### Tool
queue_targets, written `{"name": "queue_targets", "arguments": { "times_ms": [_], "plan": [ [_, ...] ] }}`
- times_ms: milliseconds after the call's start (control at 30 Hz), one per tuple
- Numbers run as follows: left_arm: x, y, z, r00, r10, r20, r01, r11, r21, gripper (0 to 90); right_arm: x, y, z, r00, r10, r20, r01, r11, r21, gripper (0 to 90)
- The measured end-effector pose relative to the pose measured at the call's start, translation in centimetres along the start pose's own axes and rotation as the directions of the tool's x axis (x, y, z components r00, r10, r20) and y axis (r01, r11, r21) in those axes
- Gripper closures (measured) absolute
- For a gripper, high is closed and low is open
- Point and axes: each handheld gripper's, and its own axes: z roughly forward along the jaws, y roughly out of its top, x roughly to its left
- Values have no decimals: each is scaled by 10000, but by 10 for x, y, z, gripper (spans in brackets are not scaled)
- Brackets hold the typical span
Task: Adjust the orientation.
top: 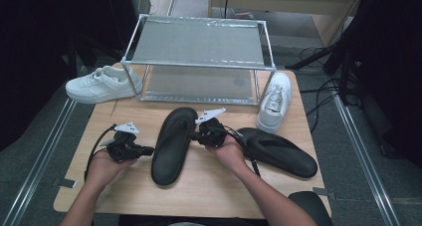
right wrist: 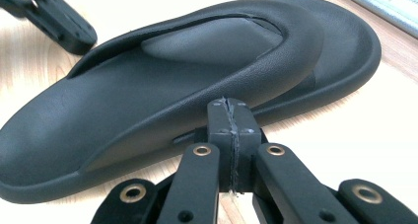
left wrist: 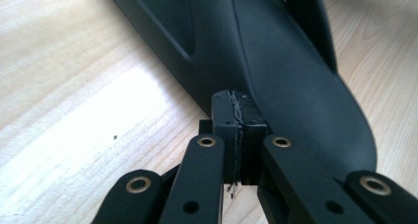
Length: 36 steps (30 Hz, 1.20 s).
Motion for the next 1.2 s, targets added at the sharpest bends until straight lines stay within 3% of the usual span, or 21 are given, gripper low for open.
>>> {"name": "queue_targets", "arguments": {
  "times_ms": [300, 467, 567, 833, 1200],
  "plan": [
    [-9, 5, 6, 9987, 360, 366, -366, 9992, 142, 893, -7, -1, -7, 9995, 323, -36, -324, 9993, -175, 894],
    [-4, 8, -6, 9978, -211, 625, 238, 9988, -430, 785, -7, -2, -21, 9998, 126, -184, -134, 9989, -441, 743],
    [-6, 12, -9, 9977, 17, 671, 15, 9988, -479, 714, -9, -5, -29, 9984, 256, -497, -276, 9988, -400, 700],
    [-10, 22, -5, 9965, 526, 656, -491, 9974, -535, 478, -5, -22, -57, 9988, 47, -491, -80, 9978, -658, 601],
    [-6, 33, 0, 9964, 581, 616, -542, 9965, -632, 404, 0, -40, -73, 9990, 11, -450, -33, 9988, -493, 560]
  ]
}}
